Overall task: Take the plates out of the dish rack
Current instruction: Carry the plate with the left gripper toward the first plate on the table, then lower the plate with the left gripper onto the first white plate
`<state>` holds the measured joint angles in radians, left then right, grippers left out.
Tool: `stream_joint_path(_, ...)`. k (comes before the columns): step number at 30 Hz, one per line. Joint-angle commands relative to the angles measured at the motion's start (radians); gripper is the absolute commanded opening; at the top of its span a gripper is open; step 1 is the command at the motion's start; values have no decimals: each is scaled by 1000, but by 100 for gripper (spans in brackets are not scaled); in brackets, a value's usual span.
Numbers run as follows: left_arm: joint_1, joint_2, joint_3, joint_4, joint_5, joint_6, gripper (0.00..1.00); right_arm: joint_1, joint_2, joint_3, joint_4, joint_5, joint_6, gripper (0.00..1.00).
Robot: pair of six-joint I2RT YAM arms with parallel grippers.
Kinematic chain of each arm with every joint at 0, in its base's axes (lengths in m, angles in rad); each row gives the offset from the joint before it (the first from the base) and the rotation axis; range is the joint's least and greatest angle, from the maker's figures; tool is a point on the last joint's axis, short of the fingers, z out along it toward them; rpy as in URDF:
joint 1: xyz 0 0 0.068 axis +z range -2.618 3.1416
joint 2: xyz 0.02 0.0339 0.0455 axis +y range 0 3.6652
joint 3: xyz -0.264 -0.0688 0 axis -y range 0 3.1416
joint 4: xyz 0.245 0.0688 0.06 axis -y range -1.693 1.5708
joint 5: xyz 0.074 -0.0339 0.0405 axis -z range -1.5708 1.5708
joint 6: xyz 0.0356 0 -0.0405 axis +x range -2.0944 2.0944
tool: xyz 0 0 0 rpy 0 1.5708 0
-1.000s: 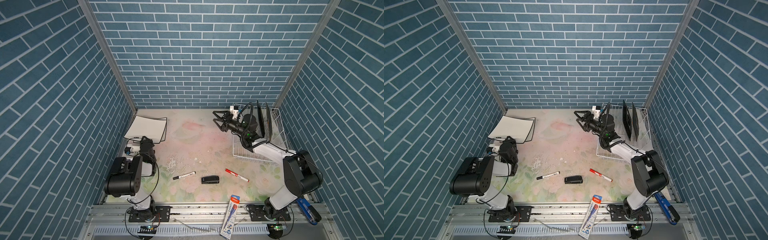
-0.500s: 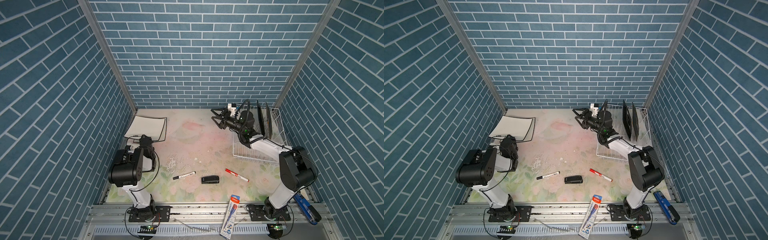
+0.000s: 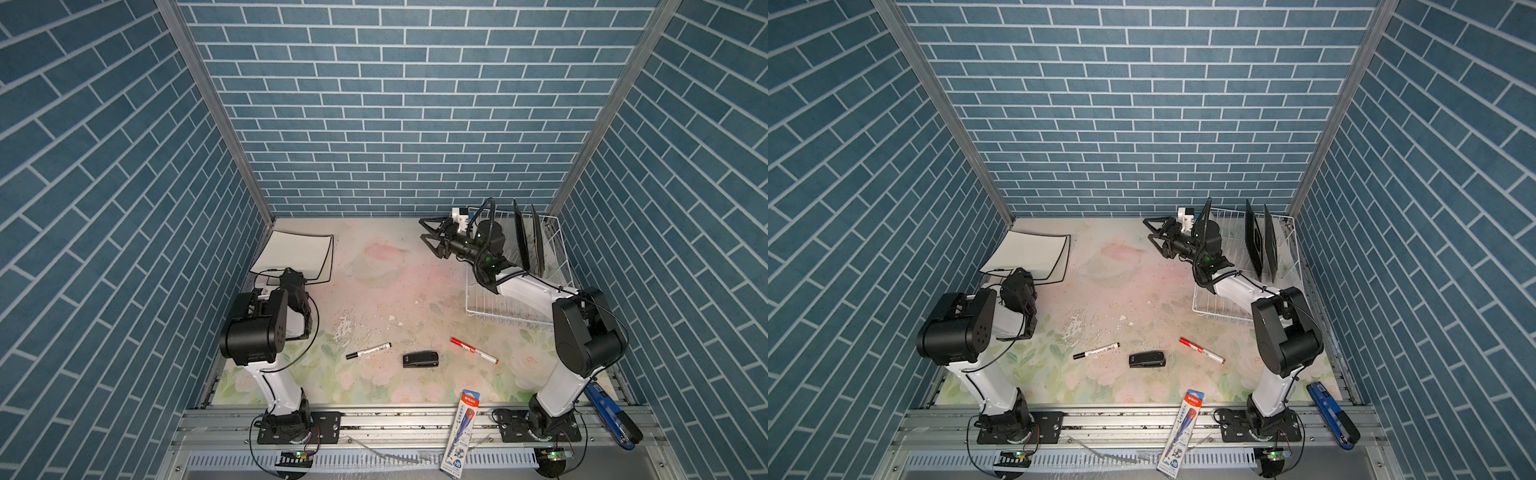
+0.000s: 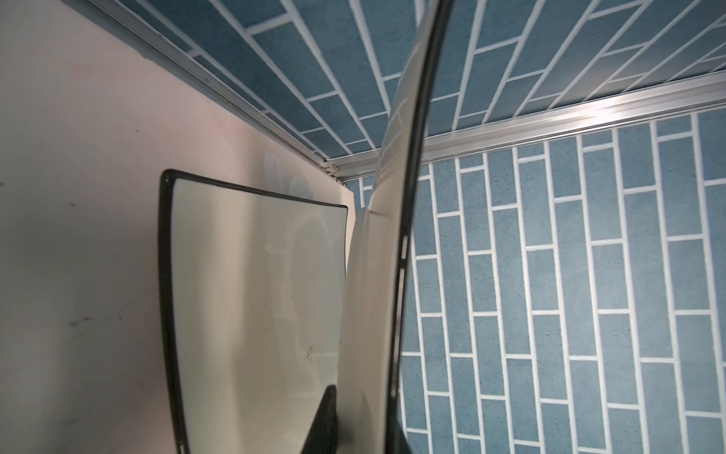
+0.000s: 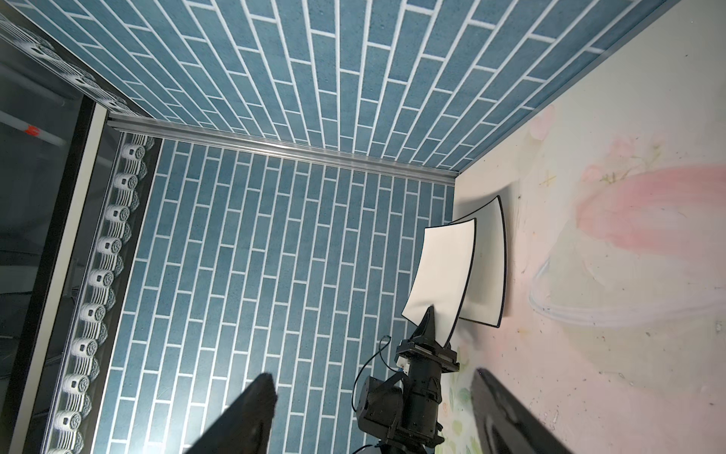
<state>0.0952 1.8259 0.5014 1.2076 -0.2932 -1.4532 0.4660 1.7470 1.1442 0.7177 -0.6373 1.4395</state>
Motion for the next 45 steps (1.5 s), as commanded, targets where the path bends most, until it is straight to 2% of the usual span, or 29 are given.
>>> stream_joint_path(1, 8, -12, 61, 187, 11, -14, 0, -3, 21, 69, 12, -25, -19, 79)
stream_joint_path(17, 12, 45, 85, 187, 6, -30, 0, -6, 78, 107, 12, -21, -14, 78)
stream_joint_path(45, 21, 93, 91, 188, 2, -39, 0, -8, 91, 117, -7, -29, -13, 77)
